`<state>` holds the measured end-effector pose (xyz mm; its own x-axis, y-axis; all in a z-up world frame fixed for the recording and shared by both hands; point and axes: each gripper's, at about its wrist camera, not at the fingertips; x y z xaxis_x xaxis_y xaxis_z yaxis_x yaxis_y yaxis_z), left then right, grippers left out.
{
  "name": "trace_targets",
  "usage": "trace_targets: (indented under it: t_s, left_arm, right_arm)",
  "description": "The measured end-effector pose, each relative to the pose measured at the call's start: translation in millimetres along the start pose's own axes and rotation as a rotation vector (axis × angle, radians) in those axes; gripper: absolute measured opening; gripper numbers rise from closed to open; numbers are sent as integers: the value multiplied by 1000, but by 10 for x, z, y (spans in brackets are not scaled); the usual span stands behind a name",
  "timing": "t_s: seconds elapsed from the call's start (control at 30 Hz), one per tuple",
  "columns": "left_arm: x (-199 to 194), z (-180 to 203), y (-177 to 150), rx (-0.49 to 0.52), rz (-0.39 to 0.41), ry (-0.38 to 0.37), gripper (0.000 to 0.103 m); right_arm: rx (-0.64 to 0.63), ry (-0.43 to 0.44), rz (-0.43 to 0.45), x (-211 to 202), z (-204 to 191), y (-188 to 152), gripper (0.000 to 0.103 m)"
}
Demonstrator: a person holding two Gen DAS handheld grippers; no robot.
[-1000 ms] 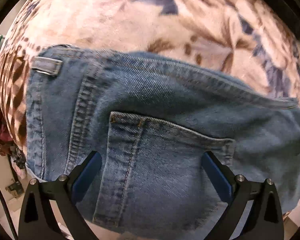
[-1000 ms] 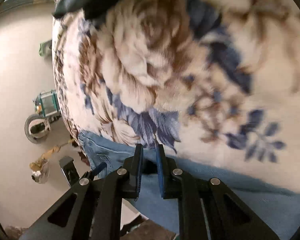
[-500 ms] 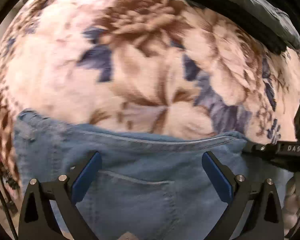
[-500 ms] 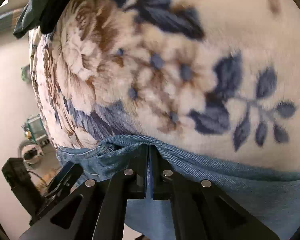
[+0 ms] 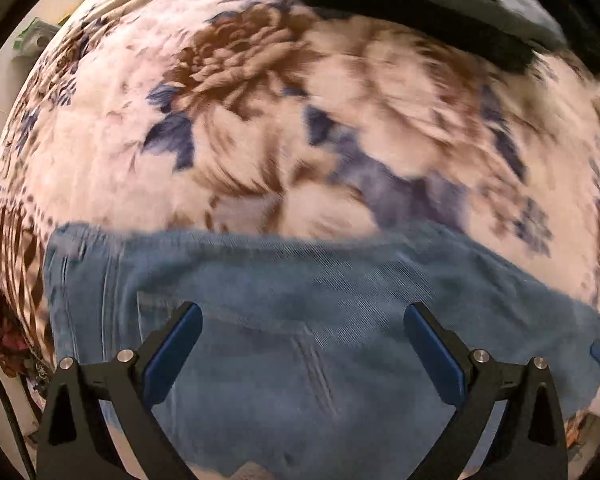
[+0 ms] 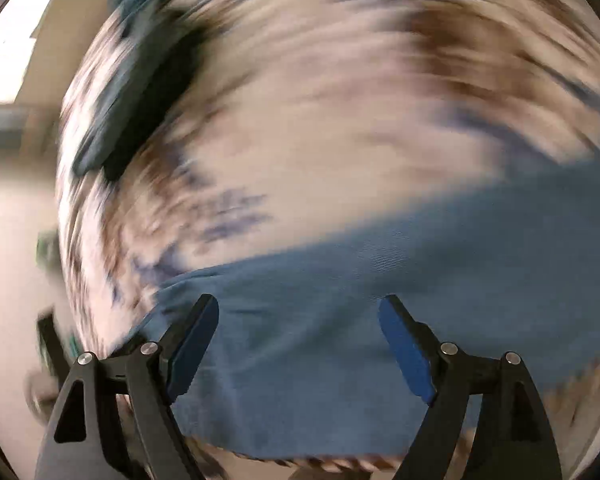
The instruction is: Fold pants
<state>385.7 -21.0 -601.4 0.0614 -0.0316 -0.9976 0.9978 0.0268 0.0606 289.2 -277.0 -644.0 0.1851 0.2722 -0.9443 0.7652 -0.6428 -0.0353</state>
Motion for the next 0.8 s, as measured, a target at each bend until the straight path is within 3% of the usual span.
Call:
trace_targets:
  t_s: [0.2, 0.3, 0.37, 0.4, 0.47, 0.57, 0.8]
  left_arm:
    - [-40, 892, -414, 106, -67, -35, 103]
    - [42, 1488, -532, 154, -83, -56, 103]
    - [109, 1894, -584, 196, -84, -65, 103]
    - [152, 2129, -604, 218, -79, -68, 103]
    - [251, 2509, -626, 254, -78, -72, 103]
    - [376, 2895, -630, 299, -72, -56, 103]
    - [499, 3489, -679, 359, -47, -18, 103]
  right_arm:
    - [457, -110, 212, -823, 1941, -303, 84]
    - [580, -112, 274, -1040, 2676, -320, 83]
    - [606, -120, 287, -1077, 2996, -244, 76]
    - [604, -111, 282, -1039, 3109, -194, 72]
    - [589, -115, 269, -920, 3250, -95, 19]
    - [530, -196, 241, -699, 3232, 25, 11]
    - [391, -180, 421, -1131, 2937, -26, 8]
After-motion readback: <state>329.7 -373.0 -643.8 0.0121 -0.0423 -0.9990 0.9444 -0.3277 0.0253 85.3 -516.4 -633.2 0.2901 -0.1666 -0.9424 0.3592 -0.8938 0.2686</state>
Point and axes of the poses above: each gripper's, at about its wrist camera, not at the fingertips, and x roughly the way its jaws point, z to its right, y to its top, and after that the axes turned 3 degrees about -y, right-handed
